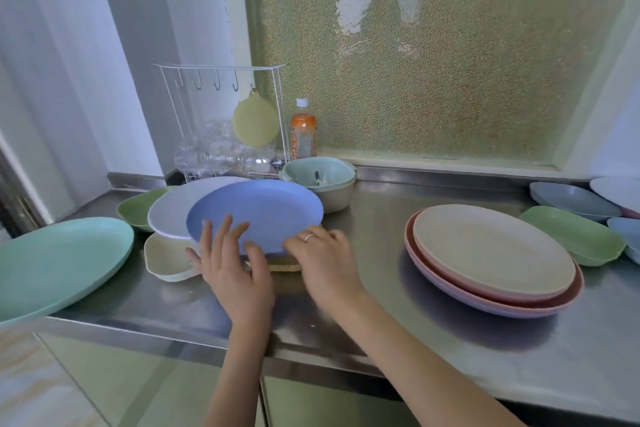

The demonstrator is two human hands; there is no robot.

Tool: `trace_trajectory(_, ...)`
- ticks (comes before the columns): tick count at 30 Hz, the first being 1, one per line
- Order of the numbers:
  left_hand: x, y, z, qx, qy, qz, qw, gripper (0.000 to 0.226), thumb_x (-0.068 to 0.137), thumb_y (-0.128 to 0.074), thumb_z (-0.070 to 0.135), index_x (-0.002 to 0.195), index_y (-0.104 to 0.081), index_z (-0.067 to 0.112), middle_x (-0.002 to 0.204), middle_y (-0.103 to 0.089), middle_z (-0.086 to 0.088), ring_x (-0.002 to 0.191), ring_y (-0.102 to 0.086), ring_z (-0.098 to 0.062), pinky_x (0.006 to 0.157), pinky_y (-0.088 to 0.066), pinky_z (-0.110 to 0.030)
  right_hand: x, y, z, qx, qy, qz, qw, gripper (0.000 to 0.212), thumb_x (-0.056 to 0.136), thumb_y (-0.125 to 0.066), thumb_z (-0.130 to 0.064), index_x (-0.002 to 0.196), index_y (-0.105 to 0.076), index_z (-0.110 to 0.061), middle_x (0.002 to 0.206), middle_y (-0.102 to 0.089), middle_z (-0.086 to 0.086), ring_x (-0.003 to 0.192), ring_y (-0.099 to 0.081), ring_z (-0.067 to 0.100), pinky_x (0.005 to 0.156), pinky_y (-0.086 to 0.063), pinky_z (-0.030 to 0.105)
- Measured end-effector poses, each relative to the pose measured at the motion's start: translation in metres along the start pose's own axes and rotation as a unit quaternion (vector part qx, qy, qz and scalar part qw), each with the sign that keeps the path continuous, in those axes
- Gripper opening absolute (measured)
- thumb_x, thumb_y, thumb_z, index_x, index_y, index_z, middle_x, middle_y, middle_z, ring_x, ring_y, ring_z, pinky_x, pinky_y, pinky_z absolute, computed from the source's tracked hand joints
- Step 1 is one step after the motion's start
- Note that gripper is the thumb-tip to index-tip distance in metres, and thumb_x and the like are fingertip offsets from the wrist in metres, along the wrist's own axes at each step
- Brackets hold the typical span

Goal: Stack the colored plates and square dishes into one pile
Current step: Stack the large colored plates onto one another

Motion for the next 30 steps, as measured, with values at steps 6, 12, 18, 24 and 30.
trace_trajectory(6, -0.012, -0.024, 0.022, -0.11, 0.063, -0.042, 0.991, 0.051, 0.09, -0.04, 0.033, 0.133, -0.054, 0.01, 0.158, -0.027, -0.013, 0.149, -0.008, -0.023, 0.117, -0.013, -0.035, -0.028, 0.048, 0.04, -0.077, -0.024, 0.107, 0.991, 0.023, 0.061, -0.063, -0.007, 0.074, -0.065, -0.025, 0.069, -0.065, -0.008, 0.078, -0.063, 0.019, 0.062, -0.042, 0.028)
trace_trajectory(12, -0.037, -0.08, 0.077, -0.244, 0.134, -0.159, 0.947, 0.055, 0.086, -0.048, 0.03, 0.14, -0.047, 0.018, 0.149, -0.046, -0.007, 0.135, -0.041, -0.013, 0.109, -0.037, -0.024, -0.087, 0.104, 0.113, -0.139, -0.1, 0.144, 0.975, 0.025, 0.06, -0.068, -0.006, 0.075, -0.067, -0.026, 0.069, -0.066, -0.009, 0.077, -0.065, 0.019, 0.065, -0.044, 0.03)
trace_trajectory(18, -0.086, -0.132, 0.141, -0.218, 0.087, -0.272, 0.933, 0.055, 0.082, -0.053, 0.011, 0.137, -0.052, 0.017, 0.125, -0.066, -0.009, 0.098, -0.062, -0.021, 0.088, -0.047, -0.03, -0.145, 0.14, 0.168, -0.194, -0.171, 0.141, 0.956, 0.025, 0.061, -0.06, -0.009, 0.076, -0.073, -0.025, 0.066, -0.069, -0.009, 0.077, -0.067, 0.02, 0.075, -0.042, 0.035)
trace_trajectory(24, -0.115, -0.166, 0.164, -0.216, 0.081, -0.354, 0.906, 0.057, 0.081, -0.058, 0.003, 0.136, -0.053, 0.017, 0.106, -0.07, -0.012, 0.092, -0.064, -0.028, 0.084, -0.051, -0.035, -0.179, 0.138, 0.211, -0.187, -0.261, 0.029, 0.947, 0.029, 0.079, -0.059, -0.012, 0.1, -0.071, -0.029, 0.092, -0.072, -0.006, 0.102, -0.059, 0.021, 0.082, -0.03, 0.033)
trace_trajectory(30, -0.112, -0.172, 0.141, -0.16, 0.079, -0.351, 0.919, 0.047, 0.08, -0.055, 0.001, 0.124, -0.063, 0.016, 0.076, -0.061, 0.002, 0.069, -0.059, -0.025, 0.069, -0.046, -0.028, -0.182, 0.128, 0.223, -0.138, -0.249, 0.008, 0.958, 0.032, 0.089, -0.05, -0.016, 0.112, -0.064, -0.034, 0.102, -0.069, -0.011, 0.111, -0.051, 0.014, 0.088, -0.022, 0.03)
Point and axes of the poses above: each hand's wrist, its own x-axis towards the middle knuckle, its own y-axis out of the back of the hand, z = x × y, the point moved 7 cm from there along x, towards the middle knuckle
